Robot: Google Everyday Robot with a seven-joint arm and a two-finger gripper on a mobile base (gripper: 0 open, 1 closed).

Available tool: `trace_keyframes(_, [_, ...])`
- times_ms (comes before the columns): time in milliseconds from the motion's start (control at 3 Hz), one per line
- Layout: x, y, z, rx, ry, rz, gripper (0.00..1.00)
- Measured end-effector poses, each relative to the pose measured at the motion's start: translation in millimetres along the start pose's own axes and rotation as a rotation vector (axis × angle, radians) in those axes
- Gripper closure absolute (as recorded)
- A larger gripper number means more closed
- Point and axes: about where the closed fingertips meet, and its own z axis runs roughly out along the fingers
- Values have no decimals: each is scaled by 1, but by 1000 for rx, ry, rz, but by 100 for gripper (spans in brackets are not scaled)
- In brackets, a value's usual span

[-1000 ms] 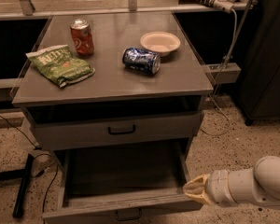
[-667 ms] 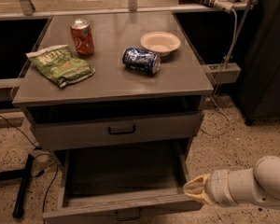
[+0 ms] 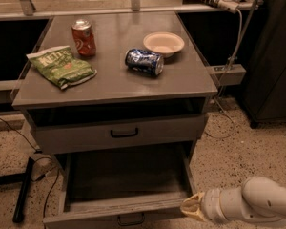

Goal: Close middle drawer

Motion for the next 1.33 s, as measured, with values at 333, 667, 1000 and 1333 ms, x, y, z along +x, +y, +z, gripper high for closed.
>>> trace_keyframes(333, [27,8,35,-19,9,-3,100])
trace_keyframes(667, [44,11,69,-33,23,-18,100])
trace_keyframes(1000, [45,11,73,-34,22,-16,83])
trace_keyframes(1333, [45,11,73,-34,22,-16,60])
